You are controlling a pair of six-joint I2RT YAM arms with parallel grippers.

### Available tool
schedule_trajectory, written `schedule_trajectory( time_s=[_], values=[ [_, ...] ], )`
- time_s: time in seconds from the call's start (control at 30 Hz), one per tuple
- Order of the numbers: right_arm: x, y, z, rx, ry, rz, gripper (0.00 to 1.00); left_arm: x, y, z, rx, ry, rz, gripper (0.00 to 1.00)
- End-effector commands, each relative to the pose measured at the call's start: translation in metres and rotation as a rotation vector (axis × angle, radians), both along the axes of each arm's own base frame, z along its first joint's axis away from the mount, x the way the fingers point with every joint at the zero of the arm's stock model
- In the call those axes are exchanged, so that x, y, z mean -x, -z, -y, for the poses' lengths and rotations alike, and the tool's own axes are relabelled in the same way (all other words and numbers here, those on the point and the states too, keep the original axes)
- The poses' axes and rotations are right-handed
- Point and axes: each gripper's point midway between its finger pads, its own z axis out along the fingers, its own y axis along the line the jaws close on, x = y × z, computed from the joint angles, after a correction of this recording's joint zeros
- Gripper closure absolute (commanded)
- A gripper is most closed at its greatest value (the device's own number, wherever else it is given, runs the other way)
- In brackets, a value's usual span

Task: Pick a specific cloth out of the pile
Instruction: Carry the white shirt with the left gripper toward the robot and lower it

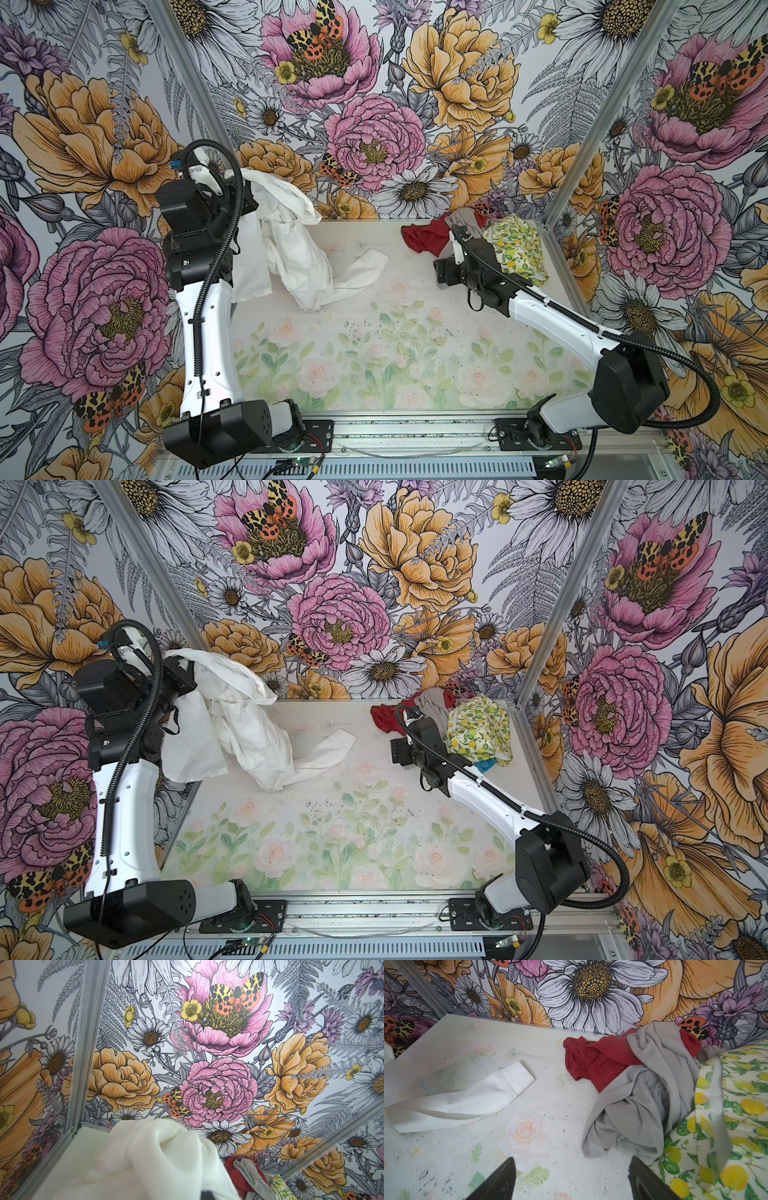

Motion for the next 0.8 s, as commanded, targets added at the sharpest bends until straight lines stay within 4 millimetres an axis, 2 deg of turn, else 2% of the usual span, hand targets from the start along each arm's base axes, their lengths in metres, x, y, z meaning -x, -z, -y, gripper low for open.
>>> schedule_trajectory(
  time_s=[0.0, 0.13, 0.27, 0.33, 0.4, 0.5, 0.57, 0.63, 0.77],
  values=[
    [-0.010, -0.015, -0.011, -0.032, -0.006, 0.035, 0.14, 0.015, -0.035, -0.002, -0.054, -0.003, 0.081, 1.00],
    [-0.017, -0.015, -0.017, -0.038, -0.017, 0.032, 0.14, 0.019, -0.041, -0.011, -0.058, -0.028, 0.091, 1.00],
    [-0.023, -0.015, -0.023, -0.042, -0.024, 0.031, 0.14, 0.019, -0.043, -0.009, -0.055, -0.018, 0.094, 1.00],
    [-0.026, -0.016, -0.023, -0.043, -0.018, 0.034, 0.14, 0.017, -0.044, -0.001, -0.061, 0.000, 0.093, 1.00],
    [-0.028, -0.017, -0.021, -0.038, -0.002, 0.040, 0.14, 0.012, -0.040, 0.015, -0.076, 0.024, 0.083, 1.00],
    [-0.027, -0.018, -0.017, -0.037, 0.019, 0.047, 0.14, -0.001, -0.025, 0.049, -0.084, 0.091, 0.050, 1.00],
    [-0.025, -0.016, -0.014, -0.038, 0.026, 0.044, 0.14, -0.013, -0.009, 0.075, -0.097, 0.133, 0.018, 1.00],
    [-0.022, -0.013, -0.011, -0.035, 0.031, 0.041, 0.14, -0.028, 0.013, 0.105, -0.111, 0.185, -0.027, 1.00],
    [-0.016, -0.009, -0.003, -0.025, 0.051, 0.040, 0.14, -0.057, 0.058, 0.152, -0.118, 0.244, -0.116, 1.00]
  ],
)
